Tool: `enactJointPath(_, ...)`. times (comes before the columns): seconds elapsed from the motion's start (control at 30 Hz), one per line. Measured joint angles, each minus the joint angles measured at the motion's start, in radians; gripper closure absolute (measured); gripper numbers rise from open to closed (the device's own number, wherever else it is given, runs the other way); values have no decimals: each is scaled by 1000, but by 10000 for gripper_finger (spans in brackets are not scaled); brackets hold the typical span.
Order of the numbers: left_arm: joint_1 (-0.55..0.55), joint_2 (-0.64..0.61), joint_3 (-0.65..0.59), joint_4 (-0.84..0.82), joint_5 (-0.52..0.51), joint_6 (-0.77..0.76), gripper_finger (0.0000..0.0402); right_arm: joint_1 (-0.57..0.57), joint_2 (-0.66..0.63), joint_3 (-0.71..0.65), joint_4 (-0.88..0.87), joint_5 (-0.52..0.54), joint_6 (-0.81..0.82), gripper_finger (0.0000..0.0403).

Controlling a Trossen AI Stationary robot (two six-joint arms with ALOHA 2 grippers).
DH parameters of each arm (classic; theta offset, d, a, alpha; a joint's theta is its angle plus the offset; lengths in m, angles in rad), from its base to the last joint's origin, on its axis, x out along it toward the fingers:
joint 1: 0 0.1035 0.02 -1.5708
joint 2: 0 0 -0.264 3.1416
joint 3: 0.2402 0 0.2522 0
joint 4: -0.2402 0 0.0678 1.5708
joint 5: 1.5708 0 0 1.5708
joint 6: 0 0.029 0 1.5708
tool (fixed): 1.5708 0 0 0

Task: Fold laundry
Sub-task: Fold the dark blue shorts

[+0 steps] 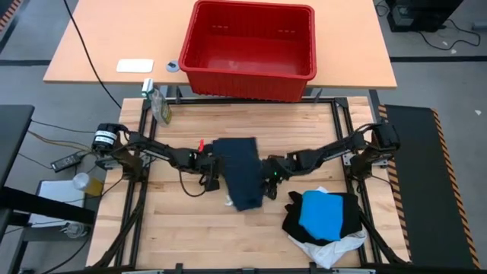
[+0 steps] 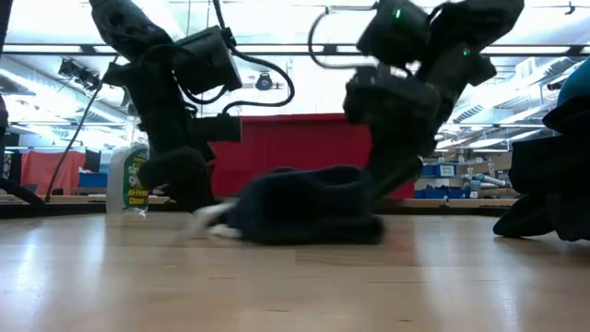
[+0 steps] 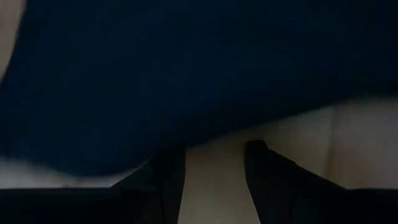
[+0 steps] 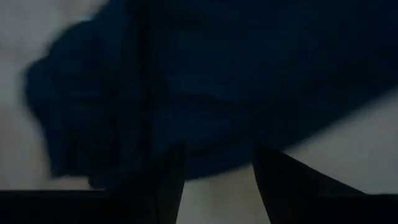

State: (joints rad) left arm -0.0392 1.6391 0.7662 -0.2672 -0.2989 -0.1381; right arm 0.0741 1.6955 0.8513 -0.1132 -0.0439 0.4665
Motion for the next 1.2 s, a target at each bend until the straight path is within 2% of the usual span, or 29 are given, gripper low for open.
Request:
enactJointPath(0.1, 31, -16, -1, 1, 20, 3, 240, 57, 2, 24, 22, -6, 67, 217)
enactJointPath(0.23, 16, -100, -2, -39, 67, 35, 240, 68, -44, 55, -79, 36, 75, 228)
enactJointPath(0.4, -87, -213, -3, -81, 133, 58, 240, 30, -138, 62, -85, 84, -72, 233)
enactJointPath(0.5, -166, -236, 0, -2, 223, 120, 239, 26, -144, 62, -34, 110, -107, 230)
enactJointPath(0.67, -297, -220, 29, 37, 197, 229, 239, 26, -71, 61, 41, 116, -13, 205)
enactJointPath(0.77, -335, -195, 47, 33, 189, 270, 236, 28, -28, 61, 97, 78, 60, 181)
enactJointPath(0.9, -358, -169, 55, 73, 193, 319, 205, 30, 30, 61, 153, 52, 83, 141)
enactJointPath(1.07, -361, -123, 54, 122, 170, 433, 136, 16, 79, 61, 186, 52, 154, 87)
enactJointPath(1.2, -361, -51, 52, 143, 129, 514, 92, 14, 94, 61, 195, 97, 221, 67)
